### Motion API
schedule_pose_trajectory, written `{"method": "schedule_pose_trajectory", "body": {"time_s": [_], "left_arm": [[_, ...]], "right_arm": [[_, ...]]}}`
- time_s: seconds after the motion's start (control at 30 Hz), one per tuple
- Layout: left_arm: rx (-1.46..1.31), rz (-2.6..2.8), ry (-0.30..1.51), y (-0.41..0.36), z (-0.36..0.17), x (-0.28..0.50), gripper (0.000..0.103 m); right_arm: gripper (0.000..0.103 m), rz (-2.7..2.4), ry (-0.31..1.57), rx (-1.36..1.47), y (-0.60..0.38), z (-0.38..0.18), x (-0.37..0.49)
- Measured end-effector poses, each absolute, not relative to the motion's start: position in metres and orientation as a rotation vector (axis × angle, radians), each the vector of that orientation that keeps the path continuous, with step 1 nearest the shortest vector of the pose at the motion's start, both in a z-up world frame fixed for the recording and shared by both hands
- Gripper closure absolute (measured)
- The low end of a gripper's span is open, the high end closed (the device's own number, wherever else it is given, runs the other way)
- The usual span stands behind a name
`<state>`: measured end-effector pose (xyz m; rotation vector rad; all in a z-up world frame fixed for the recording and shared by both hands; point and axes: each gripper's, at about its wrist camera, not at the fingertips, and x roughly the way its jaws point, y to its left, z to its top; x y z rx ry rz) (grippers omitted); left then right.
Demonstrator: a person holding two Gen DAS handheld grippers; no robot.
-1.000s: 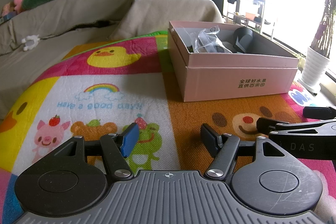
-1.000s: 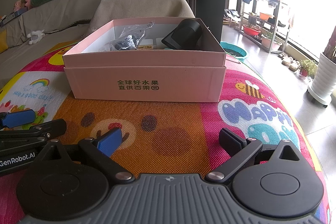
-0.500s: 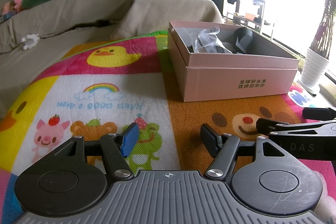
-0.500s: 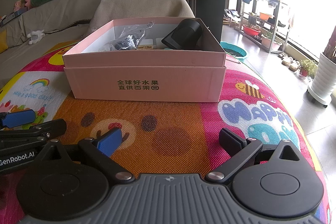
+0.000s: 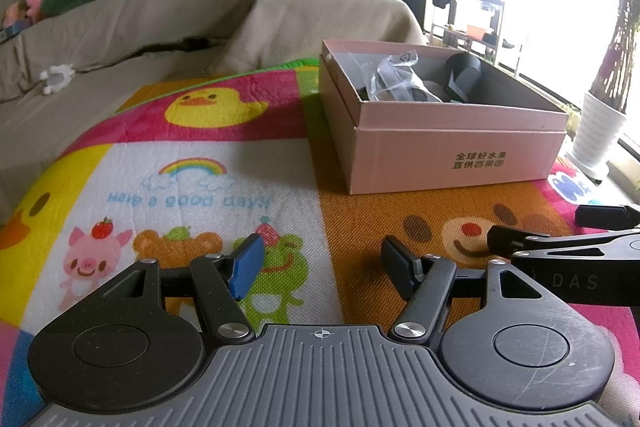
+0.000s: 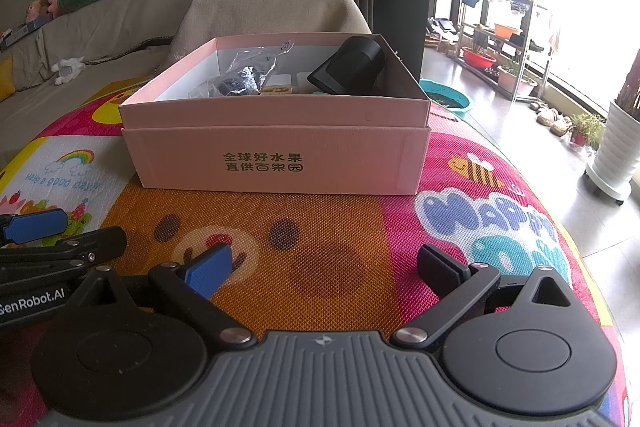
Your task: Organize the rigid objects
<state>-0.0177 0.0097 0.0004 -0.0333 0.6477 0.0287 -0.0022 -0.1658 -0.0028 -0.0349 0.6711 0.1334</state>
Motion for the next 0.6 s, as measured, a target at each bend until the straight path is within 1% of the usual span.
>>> {"method": "schedule_pose_trajectory", "body": {"time_s": [0.43,0.6], "left_arm": [[-0.037,0.024,0.649,0.0109,0.0009,-0.0172,0.033],[-0.064,0.01,0.645,0.0149,0.0007,-0.018,0.032]], "right_arm": [[0.004,0.133,0.671,-0.035,-0.1658,-0.0027,-0.0024],[0.004,0.133,0.671,-0.035,-0.1659,-0.0027,-0.0024]]}}
